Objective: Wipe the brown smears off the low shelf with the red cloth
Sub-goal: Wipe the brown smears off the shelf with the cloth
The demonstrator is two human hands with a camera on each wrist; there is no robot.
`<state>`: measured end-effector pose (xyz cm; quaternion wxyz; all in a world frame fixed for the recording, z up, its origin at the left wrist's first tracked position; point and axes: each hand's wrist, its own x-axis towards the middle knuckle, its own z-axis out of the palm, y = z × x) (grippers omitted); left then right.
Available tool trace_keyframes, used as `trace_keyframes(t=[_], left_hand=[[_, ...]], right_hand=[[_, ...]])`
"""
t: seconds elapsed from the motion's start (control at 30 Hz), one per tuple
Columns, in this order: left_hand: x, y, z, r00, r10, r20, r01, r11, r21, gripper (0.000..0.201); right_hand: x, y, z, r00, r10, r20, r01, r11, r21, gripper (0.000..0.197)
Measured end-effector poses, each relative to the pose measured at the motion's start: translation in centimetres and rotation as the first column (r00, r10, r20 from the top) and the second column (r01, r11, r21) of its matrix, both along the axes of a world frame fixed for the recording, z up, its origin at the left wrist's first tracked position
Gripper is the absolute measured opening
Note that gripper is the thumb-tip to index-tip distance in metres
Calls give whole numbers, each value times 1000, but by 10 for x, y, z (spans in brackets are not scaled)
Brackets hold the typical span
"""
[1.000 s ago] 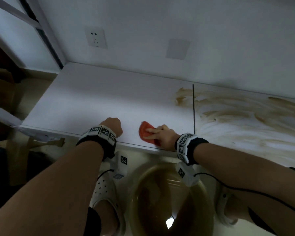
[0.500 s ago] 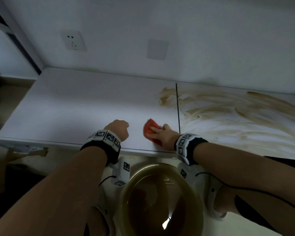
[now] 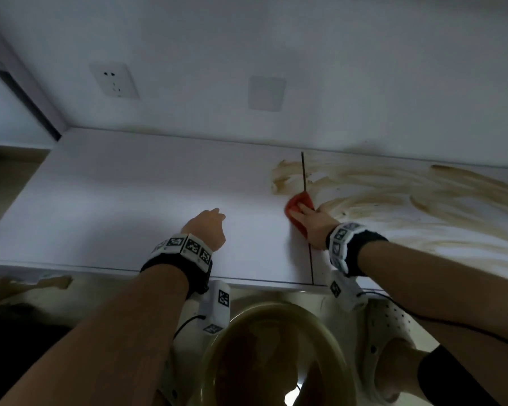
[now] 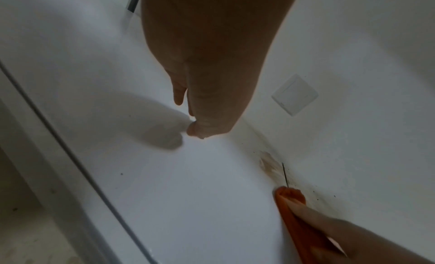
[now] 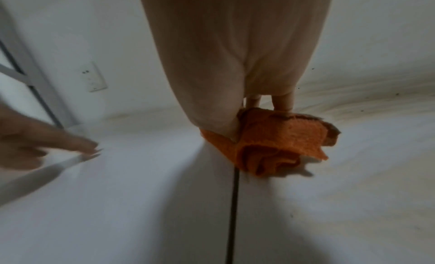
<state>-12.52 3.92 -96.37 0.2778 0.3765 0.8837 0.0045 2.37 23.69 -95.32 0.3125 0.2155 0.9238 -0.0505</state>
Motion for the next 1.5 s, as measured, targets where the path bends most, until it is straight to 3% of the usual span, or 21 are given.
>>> trace_keyframes(t=[0.13,0.27,0.43,0.63,0.87,0.97,1.1,1.33,1.5], left_hand=[[3,8,-2,1000,11,-8,-11,999,-39,58],[3,14,-3,997,-4,-81,-2,997,-74,50],[-10,15,-5,999,2,-44,-7,994,-107,51],[-23,18,-9,999,45,-9,-46,996,-80,49],[-22,21,-12,997,82,-13,-83,993,-85,51],[-21,18,-12,999,37,-26,-39,994,-103,54],[-24,16,-8,1000,-1,-14,-1,992,-125,54],[-30,17,-9,998,45,41,-41,996,-84,52],[-30,16,-8,999,43,30,-41,997,-73,52]], right_hand=[[-2,-25,-2,994,105,-18,-106,991,-82,69],[-38,-36,-9,977,208,-39,-210,974,-85,74],[-75,-8,-10,983,180,-25,-182,981,-69,58],[-49,24,6,998,56,30,-57,998,15,59],[-53,-32,2,961,276,4,-276,960,-40,64],[-81,-35,-10,971,237,37,-233,968,-97,70],[-99,-20,-11,972,234,29,-232,971,-63,59],[-72,10,-15,999,29,-25,-29,999,23,56],[-81,-25,-19,967,232,107,-229,973,-40,71]])
